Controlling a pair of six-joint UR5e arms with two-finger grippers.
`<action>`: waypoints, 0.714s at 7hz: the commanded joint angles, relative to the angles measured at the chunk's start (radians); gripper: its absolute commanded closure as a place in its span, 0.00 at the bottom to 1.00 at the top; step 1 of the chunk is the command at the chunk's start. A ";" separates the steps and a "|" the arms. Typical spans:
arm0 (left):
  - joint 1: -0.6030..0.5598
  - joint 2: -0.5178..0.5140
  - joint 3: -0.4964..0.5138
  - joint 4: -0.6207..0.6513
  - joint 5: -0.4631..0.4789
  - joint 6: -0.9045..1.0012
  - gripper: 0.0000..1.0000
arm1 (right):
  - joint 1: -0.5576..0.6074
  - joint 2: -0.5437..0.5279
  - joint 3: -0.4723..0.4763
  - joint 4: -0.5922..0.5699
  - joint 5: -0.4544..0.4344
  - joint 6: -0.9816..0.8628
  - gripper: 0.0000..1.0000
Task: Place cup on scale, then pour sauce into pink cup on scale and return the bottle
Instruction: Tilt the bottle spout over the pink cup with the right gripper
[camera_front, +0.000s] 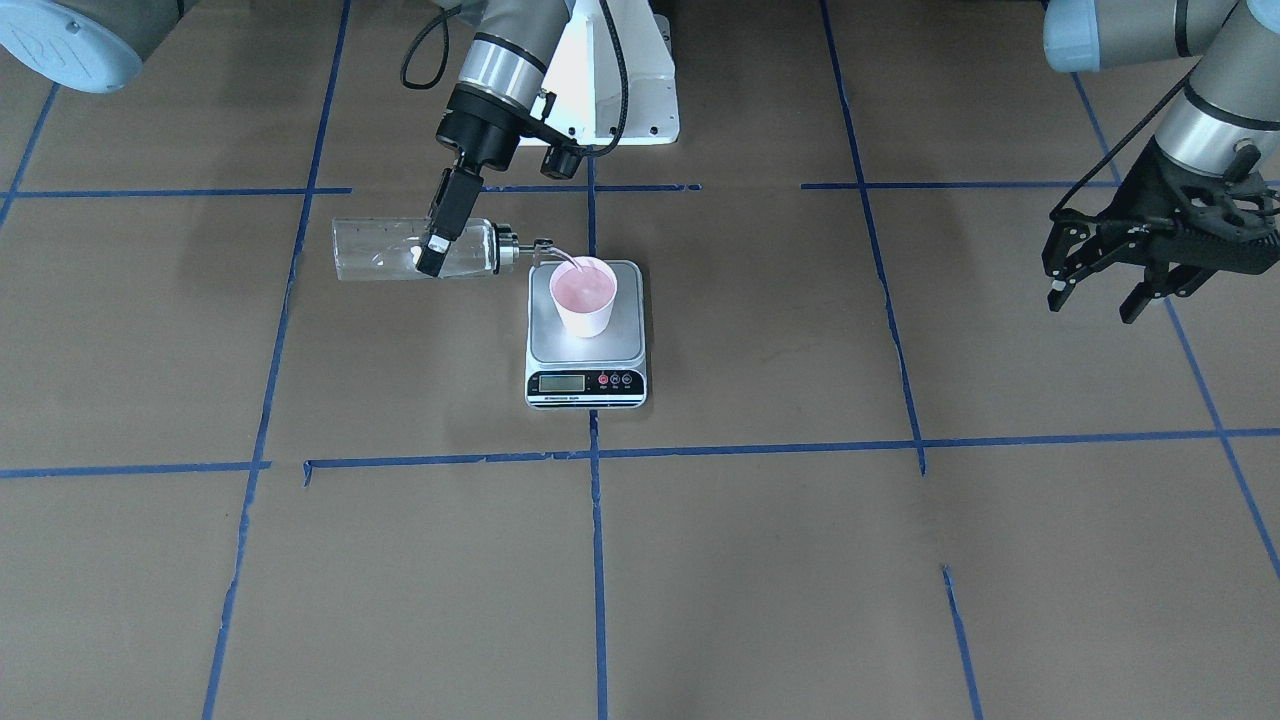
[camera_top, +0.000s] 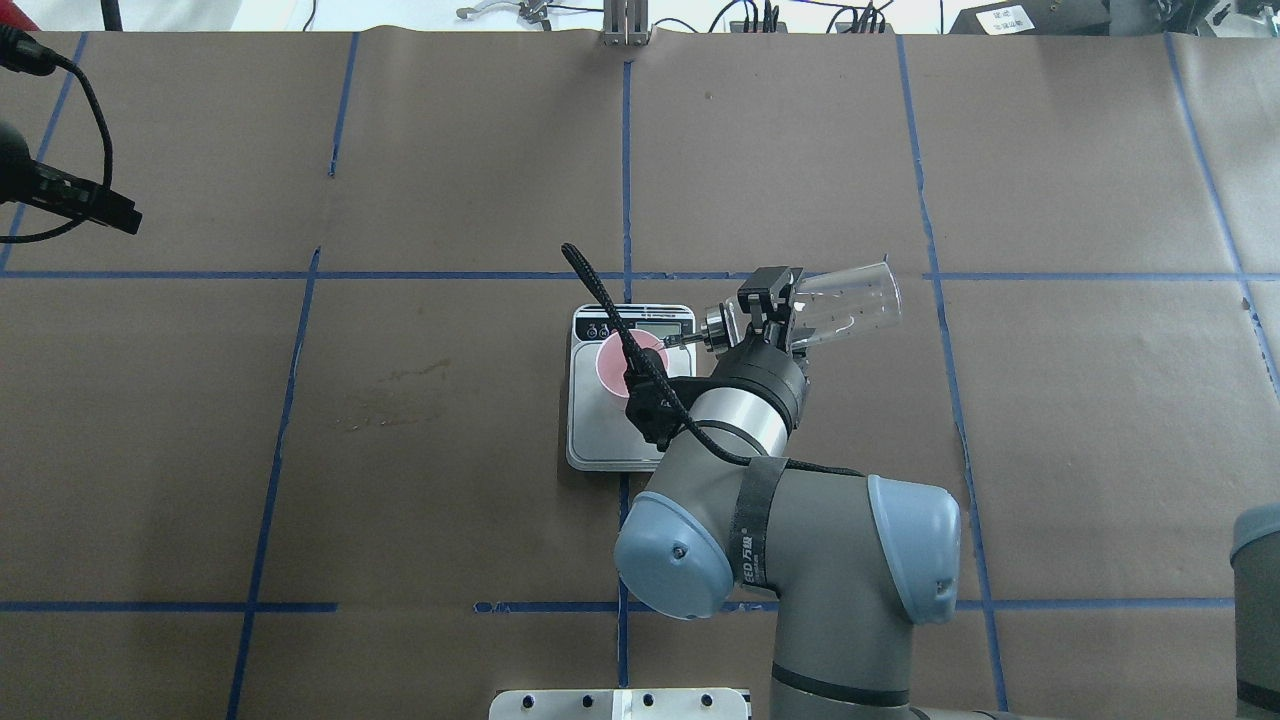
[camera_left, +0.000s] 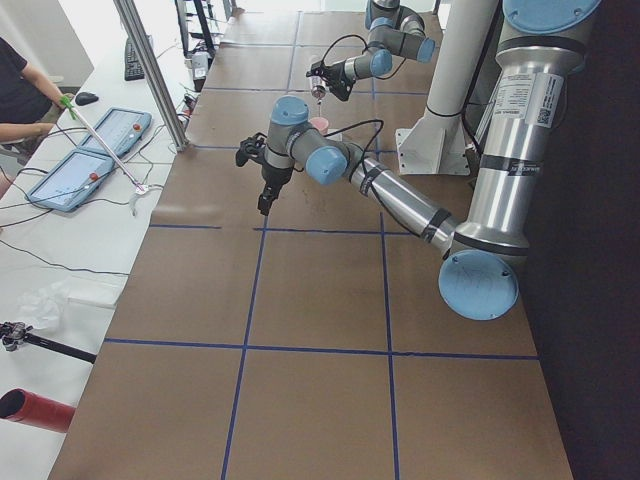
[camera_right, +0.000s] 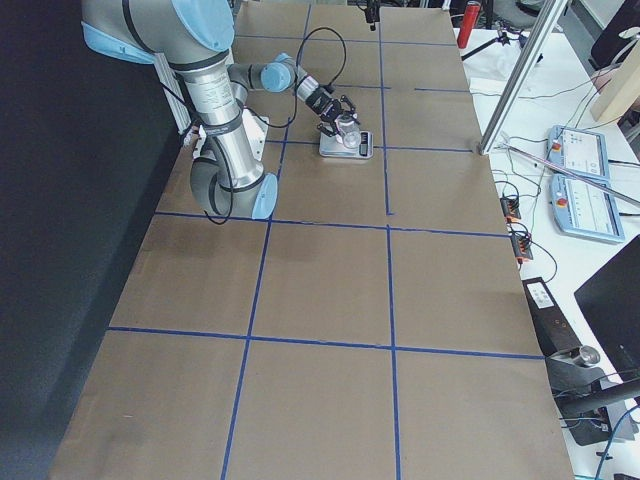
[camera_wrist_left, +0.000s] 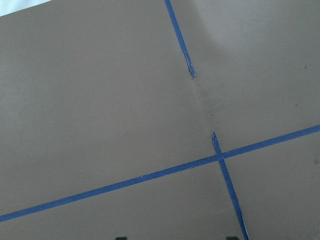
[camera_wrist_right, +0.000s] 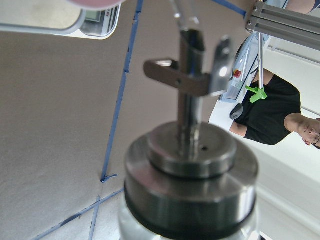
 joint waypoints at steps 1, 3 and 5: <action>0.000 0.000 0.000 0.000 -0.002 0.000 0.27 | 0.005 -0.001 0.000 0.000 0.000 0.000 1.00; 0.000 0.000 -0.002 0.000 -0.002 0.000 0.27 | 0.007 -0.007 0.002 0.000 -0.002 0.000 1.00; 0.000 0.000 -0.002 0.000 -0.002 0.000 0.27 | 0.005 -0.012 0.002 0.000 -0.006 0.000 1.00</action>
